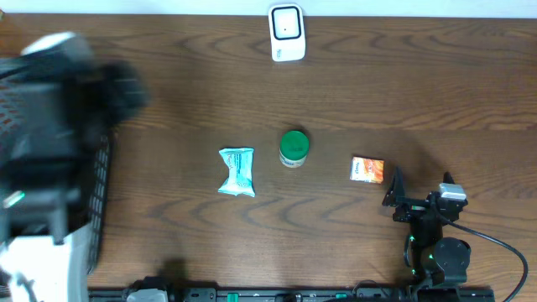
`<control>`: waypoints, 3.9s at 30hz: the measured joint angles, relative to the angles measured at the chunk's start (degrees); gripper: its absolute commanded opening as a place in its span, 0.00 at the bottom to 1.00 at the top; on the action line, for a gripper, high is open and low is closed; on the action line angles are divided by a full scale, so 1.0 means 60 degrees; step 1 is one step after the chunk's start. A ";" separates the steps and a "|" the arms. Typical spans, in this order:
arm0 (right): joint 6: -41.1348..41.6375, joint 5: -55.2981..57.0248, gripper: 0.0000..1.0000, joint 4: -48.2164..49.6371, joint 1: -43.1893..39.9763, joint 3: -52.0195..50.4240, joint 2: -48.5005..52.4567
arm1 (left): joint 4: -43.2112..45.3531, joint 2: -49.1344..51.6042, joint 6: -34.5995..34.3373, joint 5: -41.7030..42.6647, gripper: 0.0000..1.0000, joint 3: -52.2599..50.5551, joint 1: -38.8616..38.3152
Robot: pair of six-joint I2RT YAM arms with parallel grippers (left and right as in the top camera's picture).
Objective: Scan the item barcode
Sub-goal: 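Carry the Kleenex pack right of the bottle and release it, then reach the left gripper into the basket and grasp the orange candy bar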
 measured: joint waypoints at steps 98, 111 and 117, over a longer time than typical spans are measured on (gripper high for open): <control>0.0000 0.0004 0.99 0.0000 0.0000 0.0000 0.0000 | -0.1133 0.9114 0.4685 -0.1060 0.82 0.0328 0.4207; 0.0000 0.0004 0.99 0.0000 0.0000 0.0000 0.0004 | 0.0484 0.8670 0.5329 -0.1122 0.07 -0.0882 0.4309; 0.0000 0.0004 0.99 0.0000 0.0000 0.0000 0.0004 | 0.0397 0.8575 0.5173 -0.1198 0.07 -0.0918 0.4313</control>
